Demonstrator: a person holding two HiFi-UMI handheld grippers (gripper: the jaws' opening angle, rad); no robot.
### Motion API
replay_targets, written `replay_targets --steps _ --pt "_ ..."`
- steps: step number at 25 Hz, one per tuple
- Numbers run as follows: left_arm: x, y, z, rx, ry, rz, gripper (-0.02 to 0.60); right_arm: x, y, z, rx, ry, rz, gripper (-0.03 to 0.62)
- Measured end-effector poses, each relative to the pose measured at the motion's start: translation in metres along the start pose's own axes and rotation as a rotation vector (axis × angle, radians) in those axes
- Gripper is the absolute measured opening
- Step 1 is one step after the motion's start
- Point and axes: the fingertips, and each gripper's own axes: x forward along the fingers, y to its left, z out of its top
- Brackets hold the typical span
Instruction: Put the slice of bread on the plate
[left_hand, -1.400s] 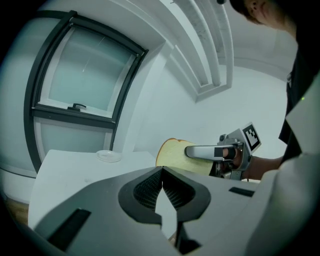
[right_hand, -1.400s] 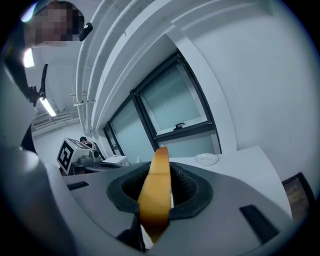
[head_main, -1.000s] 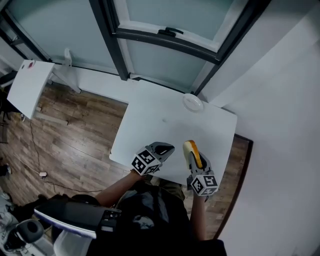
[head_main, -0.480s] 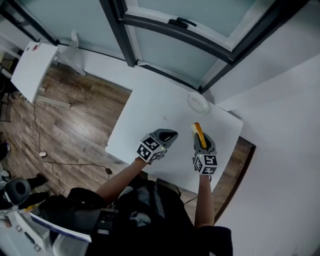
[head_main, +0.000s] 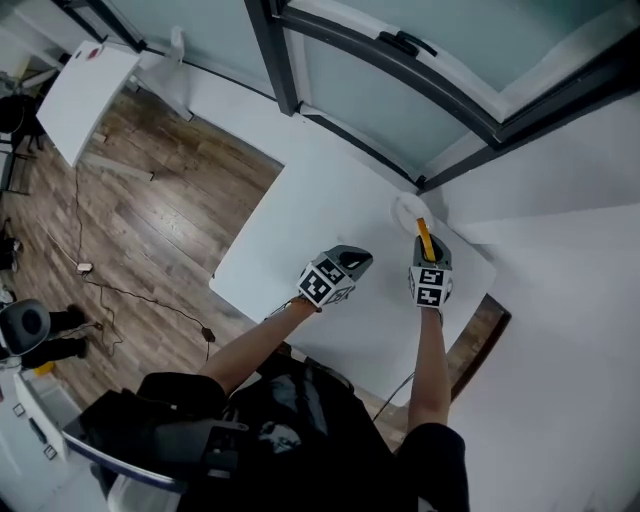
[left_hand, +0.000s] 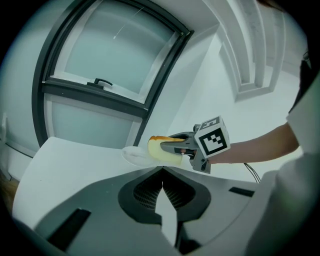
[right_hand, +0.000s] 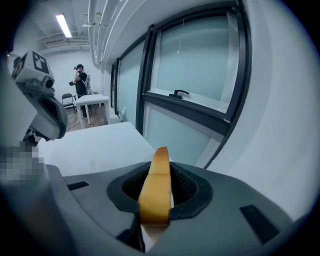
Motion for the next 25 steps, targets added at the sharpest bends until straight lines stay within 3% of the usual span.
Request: replay_targets --steps 5,11,14,16,21,25 --pt "0.012 0.009 0.011 -0.03 -0.016 0.007 0.005 0.043 -0.011 0.01 -0.164 0.054 -0.028 0.097" --pt "0.012 0.024 0.023 -0.063 -0.052 0.043 0.005 0.084 -0.022 0.018 -0.458 0.158 -0.11 0.097" --pt "0.009 0.025 0.019 -0.065 -0.046 0.043 0.005 0.097 -0.004 0.003 -0.548 0.199 -0.068 0.098" --pt "0.008 0.025 0.015 -0.076 -0.046 0.036 0.005 0.101 0.012 -0.009 -0.546 0.234 0.009 0.124" --pt "0.004 0.022 0.002 -0.117 -0.03 0.024 0.005 0.1 0.042 -0.025 -0.457 0.291 0.168 0.304" --pt "0.006 0.011 -0.001 -0.111 -0.023 -0.003 0.005 0.083 0.049 -0.018 -0.349 0.236 0.22 0.33"
